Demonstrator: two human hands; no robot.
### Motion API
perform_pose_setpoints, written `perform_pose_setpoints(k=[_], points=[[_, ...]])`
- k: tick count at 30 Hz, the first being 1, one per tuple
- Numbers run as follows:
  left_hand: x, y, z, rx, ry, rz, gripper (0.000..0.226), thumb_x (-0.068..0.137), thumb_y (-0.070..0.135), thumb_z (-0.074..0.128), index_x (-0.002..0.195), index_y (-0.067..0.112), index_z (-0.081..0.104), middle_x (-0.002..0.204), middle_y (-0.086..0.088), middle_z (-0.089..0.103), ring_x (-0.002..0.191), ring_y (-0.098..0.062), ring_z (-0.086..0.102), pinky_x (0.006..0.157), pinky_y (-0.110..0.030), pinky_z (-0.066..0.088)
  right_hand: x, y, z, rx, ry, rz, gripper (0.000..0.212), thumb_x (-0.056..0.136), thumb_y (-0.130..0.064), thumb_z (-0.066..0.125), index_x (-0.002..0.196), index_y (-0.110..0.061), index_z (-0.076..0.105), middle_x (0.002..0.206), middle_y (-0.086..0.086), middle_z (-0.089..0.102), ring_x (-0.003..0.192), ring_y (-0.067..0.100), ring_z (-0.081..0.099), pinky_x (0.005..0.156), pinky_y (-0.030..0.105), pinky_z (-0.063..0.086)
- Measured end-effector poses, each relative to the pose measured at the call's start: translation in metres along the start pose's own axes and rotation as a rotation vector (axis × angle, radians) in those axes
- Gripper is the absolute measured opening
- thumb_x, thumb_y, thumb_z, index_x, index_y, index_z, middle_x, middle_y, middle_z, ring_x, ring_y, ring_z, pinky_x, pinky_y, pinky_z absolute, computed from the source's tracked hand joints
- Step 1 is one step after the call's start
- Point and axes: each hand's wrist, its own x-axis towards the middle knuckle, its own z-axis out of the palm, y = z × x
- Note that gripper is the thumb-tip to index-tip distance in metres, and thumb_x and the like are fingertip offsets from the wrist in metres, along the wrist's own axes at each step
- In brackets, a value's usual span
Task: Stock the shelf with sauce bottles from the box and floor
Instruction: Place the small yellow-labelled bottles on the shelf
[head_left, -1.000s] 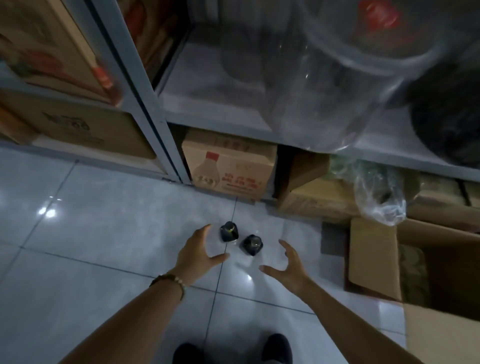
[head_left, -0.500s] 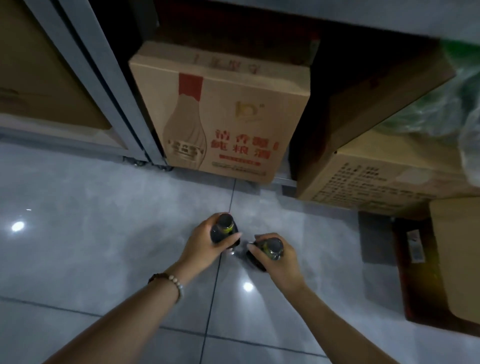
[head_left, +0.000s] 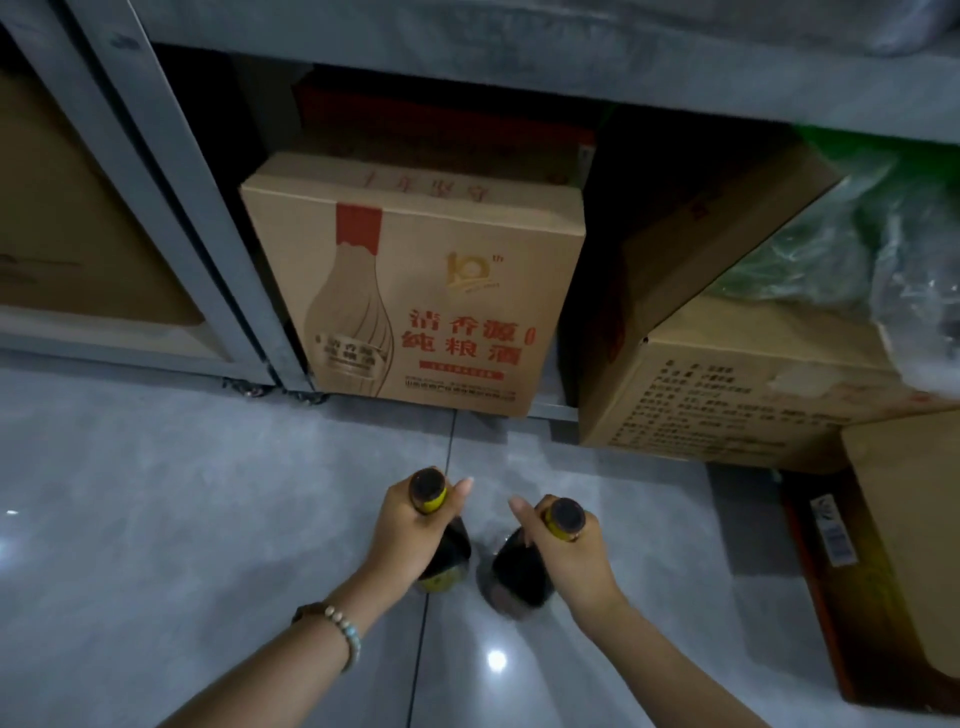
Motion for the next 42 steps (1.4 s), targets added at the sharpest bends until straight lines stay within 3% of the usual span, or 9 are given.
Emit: perform_pose_setpoints(k=[4, 9, 17, 21, 29, 33, 37, 39, 42], points=[[-0.011, 0.066, -0.014, -0.011, 0.022, -0.015, 0.054, 0.079, 0.041, 0.063, 0.053, -0.003, 0.045, 0.049, -0.015, 0.048, 0.050, -0.030, 0.050, 0.055, -0.033, 0.043, -0.015, -0.061, -0.017, 0.031, 0.075, -0.011, 0.043, 0.081, -0.028, 0.070, 0.052, -0.006, 0.049, 0.047, 0.004, 0.049, 0.046, 0.011, 0.048, 0.051, 0.014, 0.043], [-0.025, 0.204, -0.034, -0.043, 0.086, -0.011, 0.048, 0.084, 0.023, 0.066, 0.042, 0.016, 0.043, 0.038, 0.000, 0.043, 0.039, -0.017, 0.043, 0.048, -0.023, 0.040, -0.051, -0.207, -0.044, 0.047, 0.093, -0.174, 0.051, 0.085, -0.023, 0.068, 0.040, -0.020, 0.044, 0.041, 0.001, 0.048, 0.043, 0.015, 0.048, 0.053, 0.020, 0.044], [-0.057, 0.531, -0.055, -0.127, 0.001, 0.241, 0.053, 0.080, 0.038, 0.066, 0.038, 0.020, 0.040, 0.034, 0.002, 0.039, 0.037, -0.025, 0.044, 0.046, -0.030, 0.040, -0.135, -0.504, -0.109, 0.212, 0.100, -0.333, 0.054, 0.075, -0.048, 0.069, 0.043, -0.014, 0.043, 0.041, 0.006, 0.042, 0.042, 0.027, 0.043, 0.053, 0.035, 0.040], [-0.068, 0.709, -0.058, -0.180, -0.073, 0.354, 0.051, 0.076, 0.043, 0.063, 0.037, 0.021, 0.038, 0.034, -0.001, 0.039, 0.036, -0.025, 0.043, 0.048, -0.027, 0.042, -0.178, -0.664, -0.155, 0.261, 0.077, -0.402, 0.057, 0.068, -0.056, 0.073, 0.040, -0.016, 0.044, 0.038, 0.003, 0.042, 0.039, 0.021, 0.042, 0.049, 0.028, 0.039], [-0.084, 1.006, -0.041, -0.246, -0.142, 0.650, 0.055, 0.080, 0.044, 0.065, 0.037, 0.023, 0.040, 0.035, 0.001, 0.040, 0.034, -0.020, 0.045, 0.046, -0.026, 0.043, -0.243, -0.932, -0.267, 0.368, 0.052, -0.588, 0.047, 0.074, -0.031, 0.069, 0.042, -0.013, 0.040, 0.037, 0.006, 0.035, 0.036, 0.021, 0.037, 0.044, 0.027, 0.036], [-0.096, 1.109, -0.024, -0.268, -0.131, 0.674, 0.058, 0.072, 0.055, 0.065, 0.033, 0.022, 0.040, 0.033, 0.000, 0.041, 0.035, -0.021, 0.047, 0.051, -0.030, 0.042, -0.264, -1.031, -0.319, 0.324, 0.051, -0.701, 0.050, 0.073, -0.031, 0.074, 0.042, -0.014, 0.039, 0.038, 0.005, 0.035, 0.037, 0.021, 0.037, 0.044, 0.027, 0.036], [-0.108, 1.182, -0.002, -0.314, -0.145, 0.689, 0.056, 0.082, 0.042, 0.066, 0.034, 0.022, 0.045, 0.034, 0.003, 0.042, 0.035, -0.015, 0.045, 0.050, -0.026, 0.042, -0.269, -1.102, -0.362, 0.355, 0.064, -0.717, 0.046, 0.075, -0.031, 0.070, 0.044, -0.015, 0.040, 0.039, 0.003, 0.034, 0.038, 0.020, 0.037, 0.046, 0.029, 0.034], [-0.110, 1.208, 0.009, -0.330, -0.157, 0.695, 0.056, 0.081, 0.041, 0.067, 0.034, 0.021, 0.045, 0.034, 0.003, 0.041, 0.034, -0.014, 0.044, 0.045, -0.022, 0.042, -0.265, -1.127, -0.379, 0.366, 0.068, -0.718, 0.047, 0.080, -0.029, 0.067, 0.046, -0.016, 0.039, 0.039, 0.003, 0.034, 0.039, 0.020, 0.037, 0.046, 0.028, 0.035], [-0.103, 1.237, 0.025, -0.311, -0.144, 0.679, 0.057, 0.082, 0.042, 0.066, 0.033, 0.022, 0.045, 0.035, 0.003, 0.043, 0.036, -0.014, 0.046, 0.049, -0.021, 0.043, -0.252, -1.157, -0.399, 0.374, 0.055, -0.735, 0.047, 0.083, -0.028, 0.064, 0.047, -0.015, 0.037, 0.038, 0.002, 0.034, 0.036, 0.019, 0.037, 0.041, 0.023, 0.034]])
